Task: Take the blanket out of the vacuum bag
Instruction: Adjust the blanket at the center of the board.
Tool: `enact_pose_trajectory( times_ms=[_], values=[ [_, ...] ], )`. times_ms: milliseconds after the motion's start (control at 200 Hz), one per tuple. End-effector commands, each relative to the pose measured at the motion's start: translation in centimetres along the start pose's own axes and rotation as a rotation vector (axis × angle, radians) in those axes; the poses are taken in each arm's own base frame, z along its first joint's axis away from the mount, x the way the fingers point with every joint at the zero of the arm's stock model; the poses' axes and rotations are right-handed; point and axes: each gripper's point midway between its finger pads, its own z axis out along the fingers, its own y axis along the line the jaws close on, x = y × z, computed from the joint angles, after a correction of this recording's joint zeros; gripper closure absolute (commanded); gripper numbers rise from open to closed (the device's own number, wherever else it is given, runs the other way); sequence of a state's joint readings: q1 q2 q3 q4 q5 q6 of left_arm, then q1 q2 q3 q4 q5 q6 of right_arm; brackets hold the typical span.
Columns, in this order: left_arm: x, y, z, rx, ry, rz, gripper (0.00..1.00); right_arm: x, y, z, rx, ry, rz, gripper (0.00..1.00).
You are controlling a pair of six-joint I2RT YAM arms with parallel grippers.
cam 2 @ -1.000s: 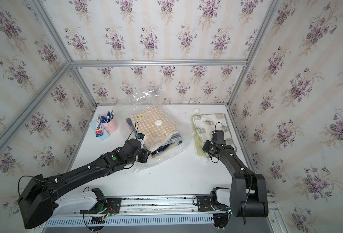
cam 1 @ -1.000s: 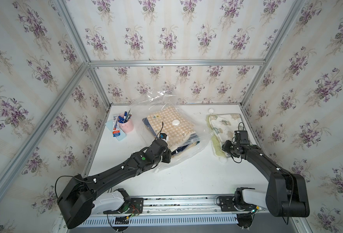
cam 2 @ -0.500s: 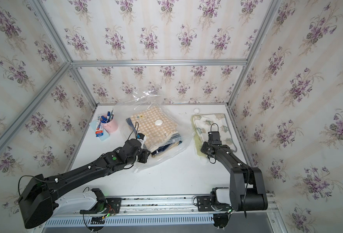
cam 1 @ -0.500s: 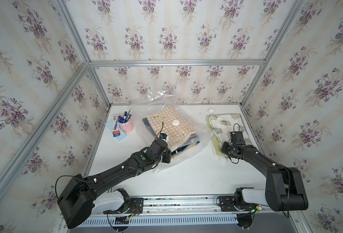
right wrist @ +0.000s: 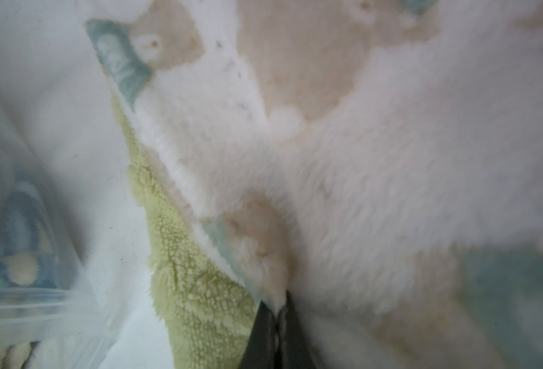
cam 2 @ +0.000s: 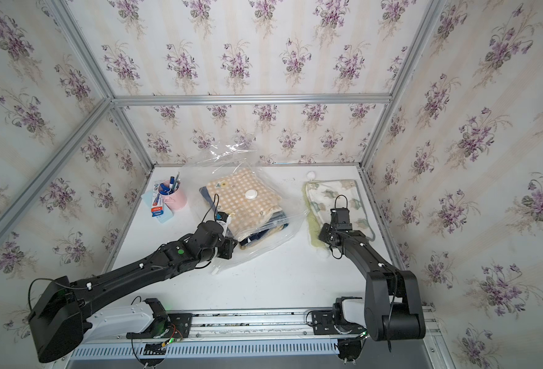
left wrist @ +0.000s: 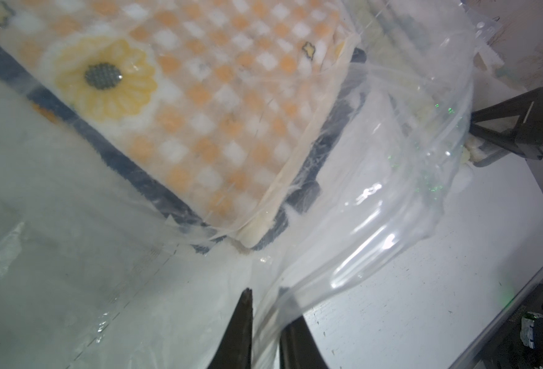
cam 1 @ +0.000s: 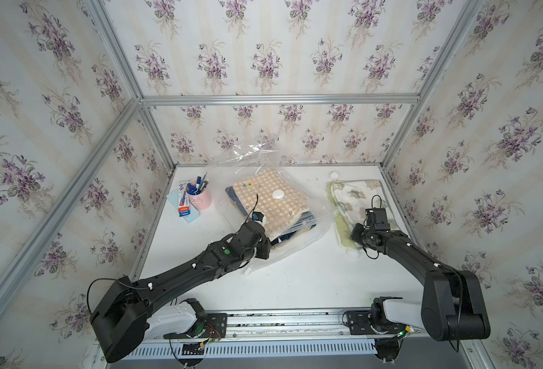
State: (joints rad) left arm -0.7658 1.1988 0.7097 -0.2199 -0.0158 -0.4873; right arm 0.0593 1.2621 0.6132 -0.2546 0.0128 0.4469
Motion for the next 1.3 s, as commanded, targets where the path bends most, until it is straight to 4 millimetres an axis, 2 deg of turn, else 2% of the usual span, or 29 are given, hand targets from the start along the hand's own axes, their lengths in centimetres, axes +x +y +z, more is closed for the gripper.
enact_pose_trajectory(
  times_ms=[0,290,519,634,729,824,924,1034,1214,1294],
  values=[
    [-0.7,0.0,-0.2,-0.005,-0.032,-0.001,0.82,-1.1,0.9,-1.1,-0.046,-0.050,0.010,1.00],
    [-1.1,-0.3,-0.2,-0.002,-0.032,0.011,0.82,-2.8,4.0,-4.3,-0.179,-0.074,0.009,1.00],
    [-1.1,-0.4,-0.3,-0.001,-0.027,0.017,0.82,-1.5,6.0,-4.8,-0.250,-0.001,-0.025,1.00],
    [-1.1,-0.3,-0.2,-0.002,-0.029,0.019,0.82,-0.1,5.9,-3.7,-0.230,0.056,-0.037,1.00],
    [-1.0,-0.4,-0.2,0.001,-0.020,0.016,0.83,1.4,6.7,-2.7,-0.269,0.124,-0.049,1.00],
    [-1.0,-0.3,-0.3,-0.001,-0.023,0.016,0.83,2.0,6.9,-1.9,-0.269,0.140,-0.050,0.99],
    [-0.9,-0.2,-0.6,-0.006,-0.018,0.016,0.83,2.8,7.3,-1.2,-0.293,0.174,-0.045,0.94],
    [-0.9,-0.1,-0.7,-0.008,-0.024,0.011,0.83,3.5,7.1,-0.2,-0.293,0.195,-0.041,0.94],
    [-0.8,0.0,-0.7,-0.015,-0.017,0.016,0.82,5.6,6.8,1.5,-0.310,0.252,-0.012,0.77],
    [-0.9,0.1,-0.7,-0.024,-0.018,0.021,0.82,6.3,6.4,2.2,-0.303,0.272,-0.004,0.74]
  ],
)
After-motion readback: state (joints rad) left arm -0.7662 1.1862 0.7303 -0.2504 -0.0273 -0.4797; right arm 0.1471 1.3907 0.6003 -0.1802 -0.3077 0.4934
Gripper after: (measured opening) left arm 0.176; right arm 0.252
